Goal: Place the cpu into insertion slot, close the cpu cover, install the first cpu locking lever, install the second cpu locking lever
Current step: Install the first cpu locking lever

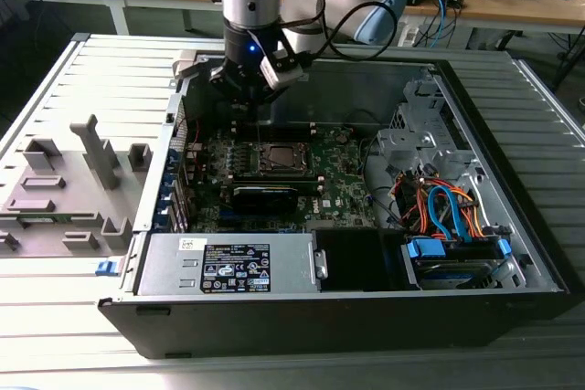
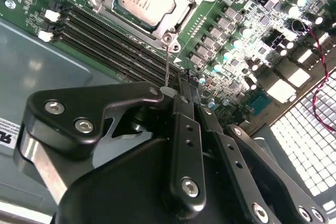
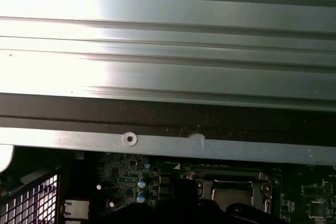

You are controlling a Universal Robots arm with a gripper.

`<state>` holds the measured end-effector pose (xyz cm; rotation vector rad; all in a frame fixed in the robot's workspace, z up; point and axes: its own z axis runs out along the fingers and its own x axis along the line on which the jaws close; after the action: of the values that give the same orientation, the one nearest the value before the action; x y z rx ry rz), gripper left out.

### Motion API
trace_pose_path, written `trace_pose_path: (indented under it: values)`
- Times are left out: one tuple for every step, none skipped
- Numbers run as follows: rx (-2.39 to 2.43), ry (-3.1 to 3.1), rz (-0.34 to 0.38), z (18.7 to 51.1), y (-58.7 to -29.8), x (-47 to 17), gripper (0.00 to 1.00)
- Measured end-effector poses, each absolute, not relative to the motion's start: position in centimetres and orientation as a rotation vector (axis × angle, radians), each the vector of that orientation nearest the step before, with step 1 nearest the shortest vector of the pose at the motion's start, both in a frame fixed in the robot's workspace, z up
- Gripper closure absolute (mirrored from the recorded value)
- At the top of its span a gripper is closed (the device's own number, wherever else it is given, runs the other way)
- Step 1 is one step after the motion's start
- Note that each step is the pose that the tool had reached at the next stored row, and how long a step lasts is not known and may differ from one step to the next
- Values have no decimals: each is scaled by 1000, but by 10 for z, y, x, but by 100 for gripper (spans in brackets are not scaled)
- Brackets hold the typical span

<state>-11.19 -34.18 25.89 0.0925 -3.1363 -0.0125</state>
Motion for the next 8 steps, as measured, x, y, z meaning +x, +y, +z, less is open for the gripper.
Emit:
trace_pose_path:
  values:
    - [93,-3136,-12,259,-342,-111,89]
    - [93,-3136,-12,259,-342,-110,89]
    - [93,-3136,-13,259,-342,-110,89]
    - [93,-3136,-12,259,-342,-109,89]
    - [93,-3136,-12,259,-342,-109,89]
    - [93,-3136,-13,259,-342,-108,89]
    - [93,-3136,-13,259,-342,-107,89]
    - [93,-3136,-13,259,-342,-106,89]
